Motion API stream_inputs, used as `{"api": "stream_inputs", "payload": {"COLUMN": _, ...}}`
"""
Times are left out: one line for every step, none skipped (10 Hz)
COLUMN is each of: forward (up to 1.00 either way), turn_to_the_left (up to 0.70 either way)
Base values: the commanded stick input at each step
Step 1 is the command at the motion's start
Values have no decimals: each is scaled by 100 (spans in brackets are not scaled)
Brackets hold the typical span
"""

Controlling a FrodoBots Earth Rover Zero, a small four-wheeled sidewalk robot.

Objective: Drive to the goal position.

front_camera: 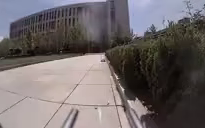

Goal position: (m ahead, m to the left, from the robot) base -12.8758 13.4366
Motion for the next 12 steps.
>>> {"api": "stream_inputs", "payload": {"forward": 0, "turn_to_the_left": 0}}
{"api": "stream_inputs", "payload": {"forward": 0, "turn_to_the_left": 0}}
{"api": "stream_inputs", "payload": {"forward": 0, "turn_to_the_left": 0}}
{"api": "stream_inputs", "payload": {"forward": 0, "turn_to_the_left": 0}}
{"api": "stream_inputs", "payload": {"forward": 0, "turn_to_the_left": 2}}
{"api": "stream_inputs", "payload": {"forward": 0, "turn_to_the_left": 4}}
{"api": "stream_inputs", "payload": {"forward": 0, "turn_to_the_left": 2}}
{"api": "stream_inputs", "payload": {"forward": 0, "turn_to_the_left": 0}}
{"api": "stream_inputs", "payload": {"forward": 0, "turn_to_the_left": 0}}
{"api": "stream_inputs", "payload": {"forward": 4, "turn_to_the_left": 0}}
{"api": "stream_inputs", "payload": {"forward": 36, "turn_to_the_left": 0}}
{"api": "stream_inputs", "payload": {"forward": 70, "turn_to_the_left": 0}}
